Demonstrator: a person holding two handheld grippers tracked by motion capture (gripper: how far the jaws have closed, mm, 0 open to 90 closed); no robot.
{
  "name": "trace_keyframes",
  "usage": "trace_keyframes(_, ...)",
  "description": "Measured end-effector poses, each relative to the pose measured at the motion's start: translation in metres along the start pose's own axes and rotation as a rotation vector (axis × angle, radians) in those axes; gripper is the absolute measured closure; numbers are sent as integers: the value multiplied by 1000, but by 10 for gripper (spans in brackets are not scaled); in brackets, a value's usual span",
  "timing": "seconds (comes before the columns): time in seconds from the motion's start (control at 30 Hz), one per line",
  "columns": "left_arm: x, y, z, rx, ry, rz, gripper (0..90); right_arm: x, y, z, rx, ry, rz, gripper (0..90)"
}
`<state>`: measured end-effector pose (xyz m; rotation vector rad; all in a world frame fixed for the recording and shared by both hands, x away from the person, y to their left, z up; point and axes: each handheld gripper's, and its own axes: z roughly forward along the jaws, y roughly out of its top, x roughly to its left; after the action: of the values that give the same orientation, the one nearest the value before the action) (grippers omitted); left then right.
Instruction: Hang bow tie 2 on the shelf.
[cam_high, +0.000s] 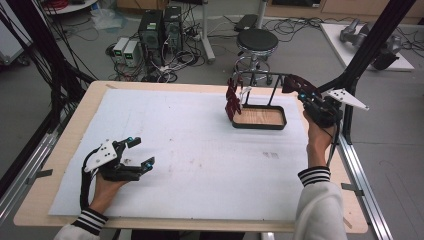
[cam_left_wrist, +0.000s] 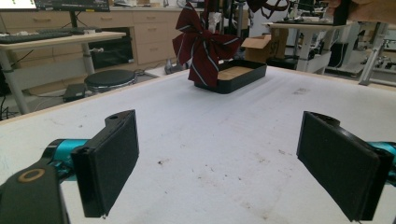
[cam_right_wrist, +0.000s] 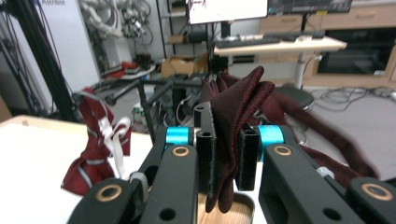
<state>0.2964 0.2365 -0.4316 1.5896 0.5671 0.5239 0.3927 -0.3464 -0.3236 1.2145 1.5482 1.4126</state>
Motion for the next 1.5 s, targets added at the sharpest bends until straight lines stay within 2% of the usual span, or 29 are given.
trace_keyframes(0.23, 0, 1, -1, 1, 2, 2, 134, 1, -7, 6, 39, -3, 18, 823)
trace_keyframes(0.43, 0, 1, -1, -3, 0, 3, 134, 1, -13, 12, 86, 15, 38, 823)
trace_keyframes(0.83, 1, 0, -1, -4, 5, 3, 134, -1, -35, 18, 157, 48, 23, 820)
trace_keyframes(1.3, 2, -1, 0, 0, 7, 7, 134, 1, -53, 35, 248, 94, 0, 820)
trace_keyframes(1.43, 2, -2, 0, -4, 7, 3, 134, 1, -57, 39, 280, 97, -19, 816)
trace_keyframes(1.5, 3, -2, 0, 1, 7, 5, 134, 1, -58, 40, 282, 97, -10, 813)
